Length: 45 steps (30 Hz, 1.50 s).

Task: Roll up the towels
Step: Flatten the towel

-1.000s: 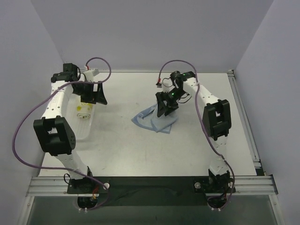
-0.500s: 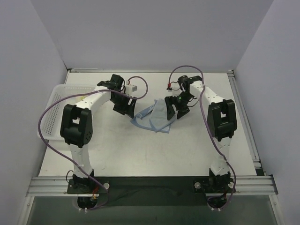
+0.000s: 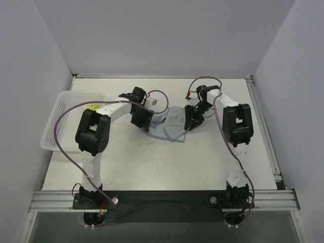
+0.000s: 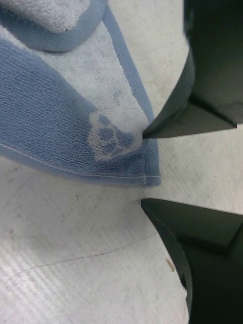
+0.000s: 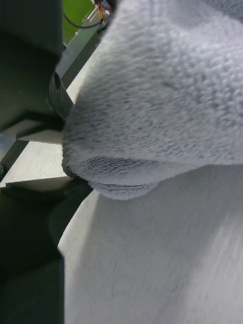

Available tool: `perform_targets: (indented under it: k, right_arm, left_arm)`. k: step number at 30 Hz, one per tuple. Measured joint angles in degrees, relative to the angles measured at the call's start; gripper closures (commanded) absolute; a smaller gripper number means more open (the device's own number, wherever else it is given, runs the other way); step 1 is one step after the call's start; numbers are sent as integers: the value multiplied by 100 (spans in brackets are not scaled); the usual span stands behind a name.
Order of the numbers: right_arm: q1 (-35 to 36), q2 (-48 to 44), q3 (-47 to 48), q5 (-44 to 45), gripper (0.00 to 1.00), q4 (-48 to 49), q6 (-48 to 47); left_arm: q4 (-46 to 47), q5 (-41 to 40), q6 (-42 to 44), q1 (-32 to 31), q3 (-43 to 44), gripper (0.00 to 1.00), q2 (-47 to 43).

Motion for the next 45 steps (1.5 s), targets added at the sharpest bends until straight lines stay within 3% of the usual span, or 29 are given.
perform_targets:
  k: [2,3,5,6,7,13,22,23,24,27,29,34,38,41,45]
  right_arm:
    - [-101,0,13,-109,81,13,37]
    - [-153,0,20,-162,87,33,52]
    - [-275,-7,17,-234,93,52,66]
    - [-343,-17,17,-269,98,52,63]
    - [-426,-44,4,-293,100,55,57]
    - [-1134,-361,-15,-304,100,-229,-153]
    - [-1993,-704,-15,420,99,-1123,-1001]
    - [-2050,-704,-15,549,93,-1200,-1078]
    - [-2096,-704,-15,656,74,-1263,-1152]
    - [-2194,-669,52,826,56,-1499,-1266]
    - [-2192,-616,153,857,55,-1604,-1296]
    - [-2153,-688,153,898,56,-1556,-1386]
    - [-2079,-1390,-575,922,56,-1237,-1631]
    - [-1797,-2131,-1196,1237,56,-1012,-1884]
    - [-1099,-2590,-1801,1812,54,-754,-2129]
  left_arm:
    - [74,-101,-11,-52,13,55,35]
    - [111,-155,-20,-63,13,71,46]
    - [181,-232,-11,-66,9,85,74]
    - [203,-260,7,-68,9,98,74]
    - [214,-289,11,-68,0,100,74]
    - [264,-315,243,37,-238,100,-94]
    - [-61,-494,776,872,-673,100,-461]
    - [-114,-564,846,940,-710,100,-505]
    - [-173,-629,925,981,-734,100,-544]
    - [-260,-669,1082,1027,-739,100,-614]
    - [-293,-632,1119,988,-726,100,-625]
    - [-481,-83,1084,887,-579,78,-625]
    - [-520,638,844,870,-328,60,-625]
    - [-498,1086,599,883,-129,52,-625]
    - [-385,1493,354,927,-76,51,-660]
